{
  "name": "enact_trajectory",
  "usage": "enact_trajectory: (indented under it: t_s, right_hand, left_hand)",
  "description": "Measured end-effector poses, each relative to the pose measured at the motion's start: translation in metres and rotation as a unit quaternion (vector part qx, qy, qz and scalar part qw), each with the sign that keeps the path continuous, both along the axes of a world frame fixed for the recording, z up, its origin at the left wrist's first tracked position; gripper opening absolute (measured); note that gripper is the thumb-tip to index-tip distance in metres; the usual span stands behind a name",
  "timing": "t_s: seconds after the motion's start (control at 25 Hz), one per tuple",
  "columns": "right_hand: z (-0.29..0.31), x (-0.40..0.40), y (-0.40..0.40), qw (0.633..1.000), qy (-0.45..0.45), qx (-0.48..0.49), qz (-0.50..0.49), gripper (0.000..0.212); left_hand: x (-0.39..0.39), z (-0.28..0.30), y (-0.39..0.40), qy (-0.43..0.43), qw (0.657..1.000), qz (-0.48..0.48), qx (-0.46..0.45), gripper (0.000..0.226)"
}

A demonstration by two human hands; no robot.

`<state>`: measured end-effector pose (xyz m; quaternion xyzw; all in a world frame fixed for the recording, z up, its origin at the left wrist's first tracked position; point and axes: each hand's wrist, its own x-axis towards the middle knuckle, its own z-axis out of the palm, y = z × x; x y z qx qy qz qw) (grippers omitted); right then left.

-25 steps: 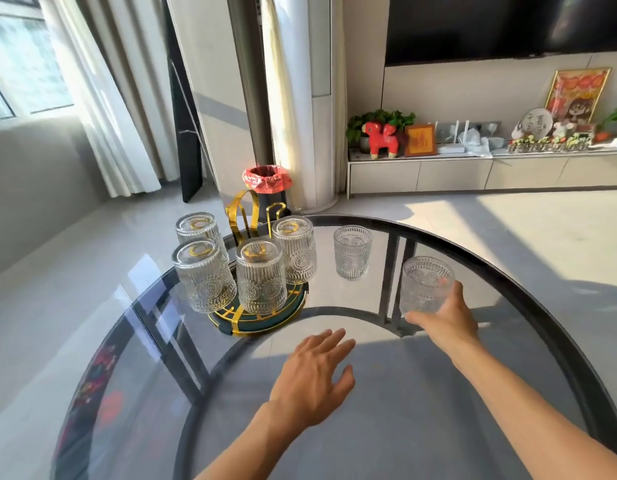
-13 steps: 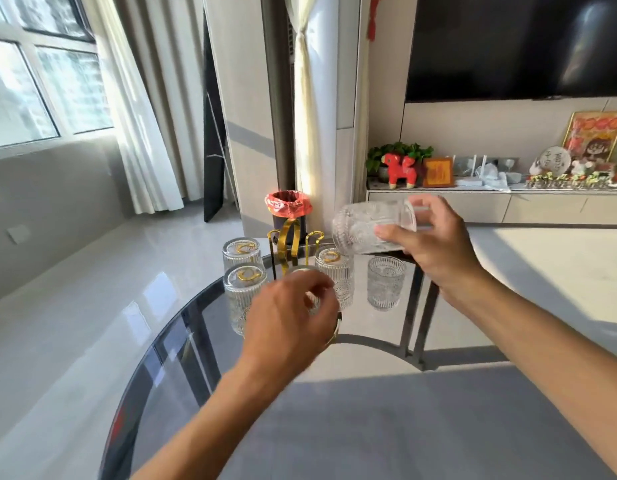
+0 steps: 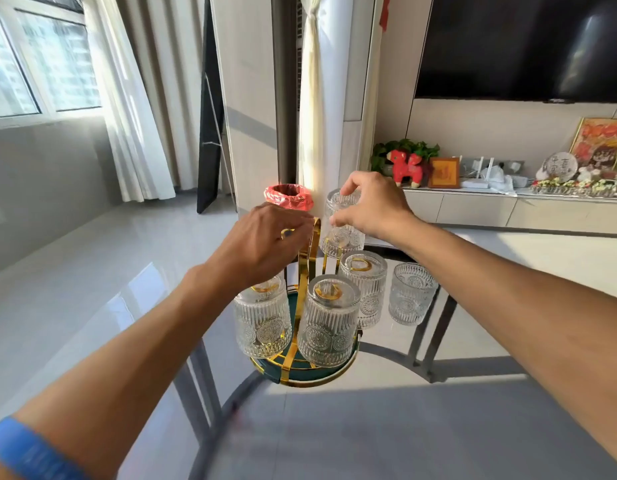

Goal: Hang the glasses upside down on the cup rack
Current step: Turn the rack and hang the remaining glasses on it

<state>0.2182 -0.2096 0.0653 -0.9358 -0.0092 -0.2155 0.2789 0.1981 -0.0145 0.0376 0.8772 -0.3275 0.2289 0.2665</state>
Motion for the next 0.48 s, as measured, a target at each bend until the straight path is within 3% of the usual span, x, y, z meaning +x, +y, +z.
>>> enact_trajectory:
  t_s: [0.2,0.48]
  right_hand:
    - [-0.032,0.011,0.0,0.997,0.071,-0.008,0.007,0.036]
    - [-0.041,0.02,0.005,0.994,0.102,-0.035,0.004,0.029]
  left_hand:
    - [0.006,0.004,0.0,0.011,1.0,0.003,-0.002,0.054]
    - [0.005,0.008,-0.002,0.023,1.0,0.004,0.002,0.065]
